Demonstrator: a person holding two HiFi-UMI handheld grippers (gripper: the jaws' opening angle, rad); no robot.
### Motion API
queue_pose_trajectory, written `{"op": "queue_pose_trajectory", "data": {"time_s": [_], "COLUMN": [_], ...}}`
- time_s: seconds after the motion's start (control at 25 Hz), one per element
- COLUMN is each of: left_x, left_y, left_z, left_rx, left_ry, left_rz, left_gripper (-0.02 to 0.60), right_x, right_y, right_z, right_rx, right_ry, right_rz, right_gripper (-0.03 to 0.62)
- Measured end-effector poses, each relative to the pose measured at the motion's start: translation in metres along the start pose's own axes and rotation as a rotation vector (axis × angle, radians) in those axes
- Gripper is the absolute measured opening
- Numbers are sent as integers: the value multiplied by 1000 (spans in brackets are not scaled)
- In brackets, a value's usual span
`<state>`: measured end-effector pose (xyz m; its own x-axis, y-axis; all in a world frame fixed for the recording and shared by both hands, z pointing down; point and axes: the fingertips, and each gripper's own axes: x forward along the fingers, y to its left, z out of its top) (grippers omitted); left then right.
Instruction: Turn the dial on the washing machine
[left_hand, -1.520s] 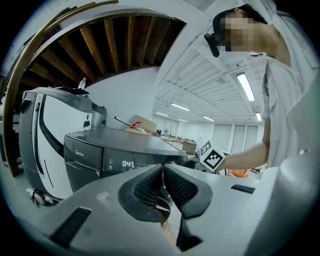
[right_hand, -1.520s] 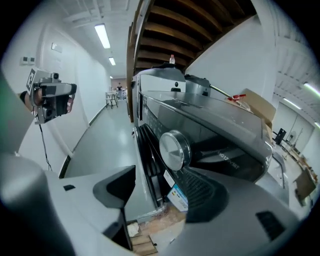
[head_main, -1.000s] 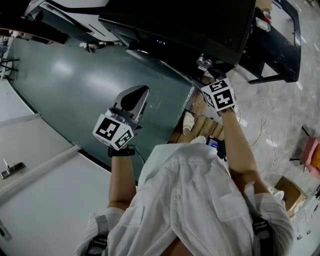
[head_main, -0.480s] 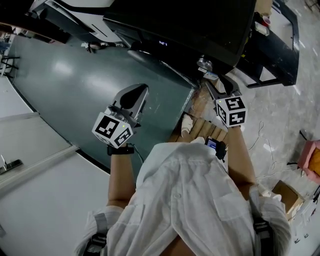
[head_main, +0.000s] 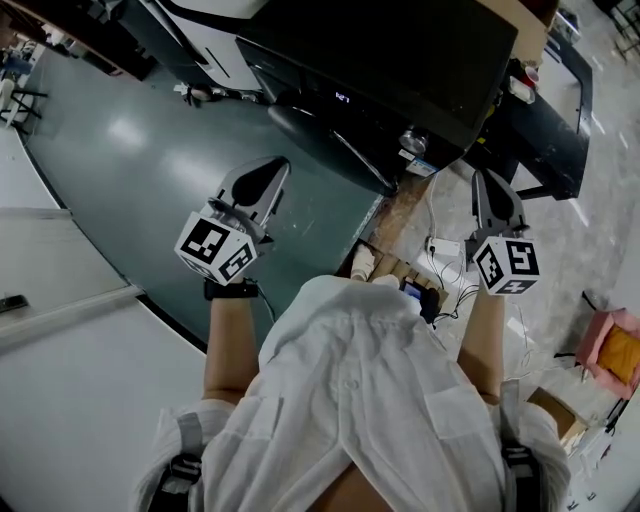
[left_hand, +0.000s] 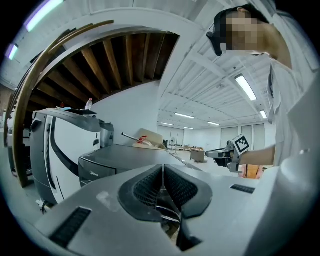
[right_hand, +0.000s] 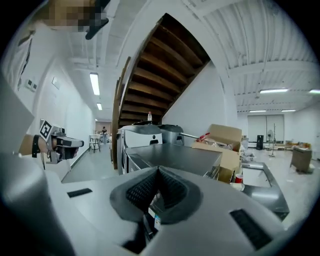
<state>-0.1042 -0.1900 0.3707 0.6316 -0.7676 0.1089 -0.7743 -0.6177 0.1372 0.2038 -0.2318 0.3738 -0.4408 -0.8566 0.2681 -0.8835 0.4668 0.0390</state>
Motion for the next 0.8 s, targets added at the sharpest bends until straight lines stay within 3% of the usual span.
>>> {"op": "queue_pose_trajectory", "data": {"time_s": [0.28,0.56,0.8], "left_x": [-16,-26,-24], "left_y": [1,2,-2], "left_z": [7,7,5], "left_rx": [7,4,8], "left_ry": [-18,-23,-19], "left_rz": [20,33,27], "left_gripper": [17,17,17], "right_x": [-6,-6,-12], "right_y": [12,22,5], "right_z": [33,35,32], "right_rx": [-63,-89,-82], "right_ry": [-55,-49,-45], "right_rz": [5,16,-20], "right_gripper": [1,0,0]}}
